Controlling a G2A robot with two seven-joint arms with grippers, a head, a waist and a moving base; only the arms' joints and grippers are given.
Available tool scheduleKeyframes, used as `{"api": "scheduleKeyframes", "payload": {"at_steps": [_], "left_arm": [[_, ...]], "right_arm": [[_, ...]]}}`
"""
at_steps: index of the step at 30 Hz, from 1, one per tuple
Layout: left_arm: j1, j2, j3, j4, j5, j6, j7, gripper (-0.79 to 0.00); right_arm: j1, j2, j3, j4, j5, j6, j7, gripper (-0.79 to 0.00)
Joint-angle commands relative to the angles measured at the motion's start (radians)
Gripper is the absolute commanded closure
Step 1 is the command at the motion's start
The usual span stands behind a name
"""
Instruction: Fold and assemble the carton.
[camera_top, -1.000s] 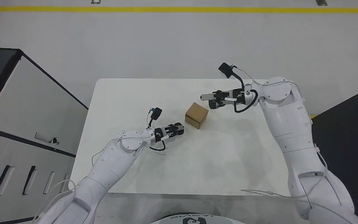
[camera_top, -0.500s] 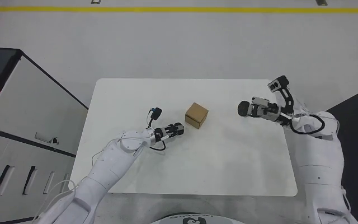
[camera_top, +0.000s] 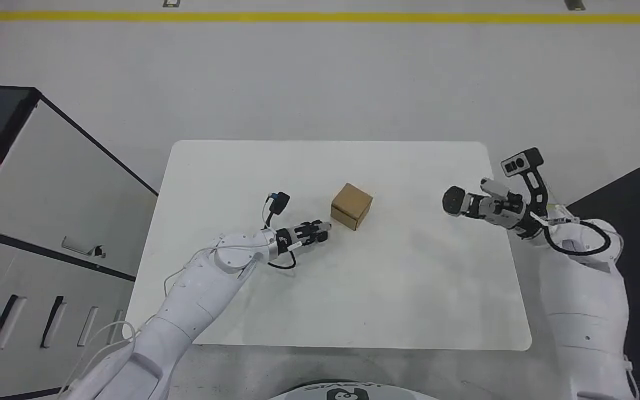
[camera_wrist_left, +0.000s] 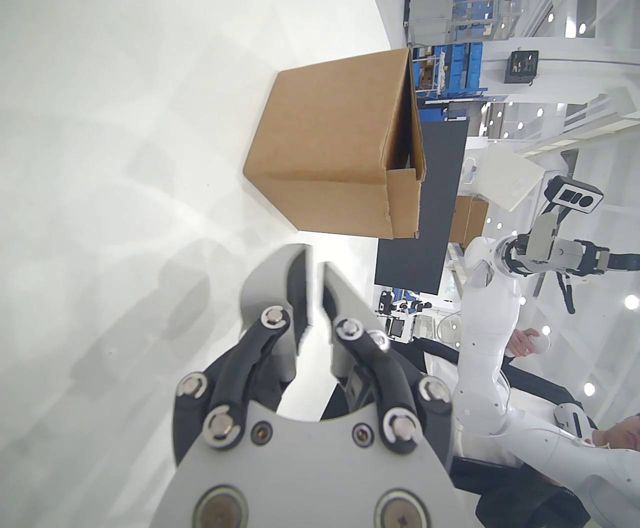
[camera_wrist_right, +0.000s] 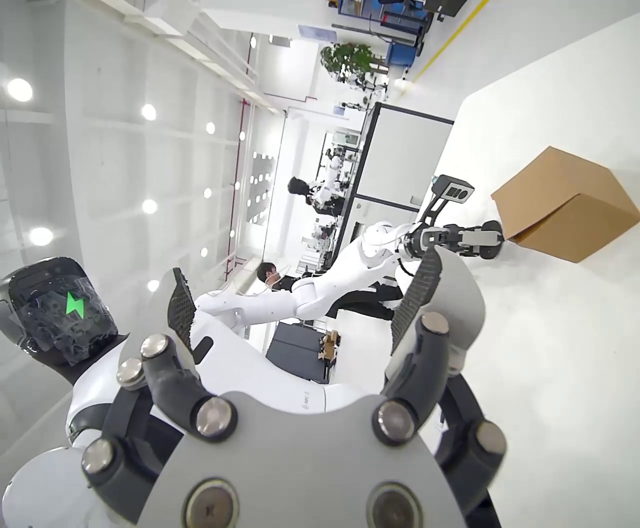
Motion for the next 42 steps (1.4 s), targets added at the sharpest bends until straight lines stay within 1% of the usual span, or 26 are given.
{"api": "scheduleKeyframes", "payload": {"at_steps": [1, 3, 4, 5, 6, 7, 9, 12, 14, 16, 19, 20, 26, 27, 28, 29, 30, 31, 33, 35, 39, 41, 42], "left_arm": [[0.000, 0.000, 0.000, 0.000, 0.000, 0.000, 0.000, -0.366], [0.000, 0.000, 0.000, 0.000, 0.000, 0.000, 0.000, -0.366], [0.001, 0.000, 0.001, -0.001, 0.005, 0.001, 0.002, -0.785], [0.003, 0.001, 0.004, -0.008, 0.032, 0.005, 0.014, -0.785], [0.014, 0.002, 0.008, -0.047, 0.056, -0.023, 0.030, -0.785], [0.034, 0.002, -0.002, -0.090, 0.023, -0.079, 0.043, -0.785], [0.065, 0.012, -0.022, -0.139, 0.063, -0.167, 0.058, -0.785], [0.114, 0.023, -0.044, -0.212, 0.163, -0.213, 0.145, -0.785], [0.139, 0.030, -0.055, -0.256, 0.256, -0.211, 0.188, -0.785], [0.165, 0.036, -0.060, -0.300, 0.378, -0.181, 0.241, -0.785], [0.202, 0.041, -0.067, -0.359, 0.545, -0.098, 0.351, -0.785], [0.205, 0.041, -0.068, -0.364, 0.563, -0.089, 0.365, -0.785], [0.205, 0.041, -0.068, -0.364, 0.563, -0.089, 0.365, -0.785], [0.200, 0.042, -0.067, -0.358, 0.607, -0.065, 0.362, -0.785], [0.190, 0.044, -0.053, -0.358, 0.726, 0.001, 0.359, -0.785], [0.190, 0.040, -0.020, -0.383, 0.842, 0.084, 0.364, -0.785], [0.202, 0.032, 0.011, -0.411, 0.868, 0.115, 0.409, -0.785], [0.207, 0.027, 0.023, -0.409, 0.874, 0.128, 0.447, -0.785], [0.202, 0.019, 0.058, -0.396, 1.001, 0.201, 0.523, -0.785], [0.198, 0.007, 0.089, -0.377, 1.056, 0.258, 0.589, -0.785], [0.182, -0.017, 0.136, -0.334, 1.115, 0.329, 0.688, -0.785], [0.174, -0.027, 0.152, -0.318, 1.140, 0.359, 0.702, -0.785], [0.174, -0.027, 0.152, -0.318, 1.140, 0.359, 0.702, -0.785]], "right_arm": [[0.000, 0.000, 0.000, 0.000, 0.000, 0.000, 0.000, -0.785], [0.000, 0.000, 0.000, 0.000, 0.000, 0.000, 0.000, -0.785], [0.000, 0.000, 0.000, 0.000, 0.000, 0.000, 0.000, -0.785], [0.000, 0.000, 0.000, 0.000, 0.000, 0.000, 0.000, -0.785], [0.000, 0.000, 0.000, 0.000, 0.000, 0.000, 0.000, -0.785], [0.000, 0.000, 0.000, 0.000, 0.000, 0.000, 0.000, -0.785], [0.000, 0.000, 0.000, 0.000, 0.000, 0.000, 0.000, -0.785], [0.000, 0.000, 0.000, 0.000, 0.000, 0.000, 0.000, -0.785], [0.000, 0.000, 0.000, 0.000, 0.000, 0.000, 0.000, -0.785], [0.000, 0.000, 0.000, 0.000, 0.000, 0.000, 0.000, -0.785], [0.000, 0.000, 0.000, 0.000, 0.000, 0.000, 0.000, -0.785], [0.000, 0.000, 0.000, 0.000, 0.000, 0.000, 0.000, -0.785], [0.000, 0.000, 0.000, 0.000, 0.000, 0.000, 0.000, -0.785], [0.000, 0.000, 0.000, 0.000, 0.000, 0.000, 0.000, -0.785], [0.000, 0.000, 0.000, 0.000, 0.000, 0.000, 0.000, -0.785], [0.000, 0.000, 0.000, 0.000, 0.000, 0.000, 0.000, -0.785], [0.000, 0.000, 0.000, 0.000, 0.000, 0.000, 0.000, -0.785], [0.000, 0.000, 0.000, 0.000, 0.000, 0.000, 0.000, -0.785], [0.000, 0.000, 0.000, 0.000, 0.000, 0.000, 0.000, -0.785], [0.000, 0.000, 0.000, 0.000, 0.000, 0.000, 0.000, -0.785], [0.000, 0.000, 0.000, 0.000, 0.000, 0.000, 0.000, -0.785], [0.000, 0.000, 0.000, 0.000, 0.000, 0.000, 0.000, -0.785], [0.000, 0.000, 0.000, 0.000, 0.000, 0.000, 0.000, -0.785]]}}
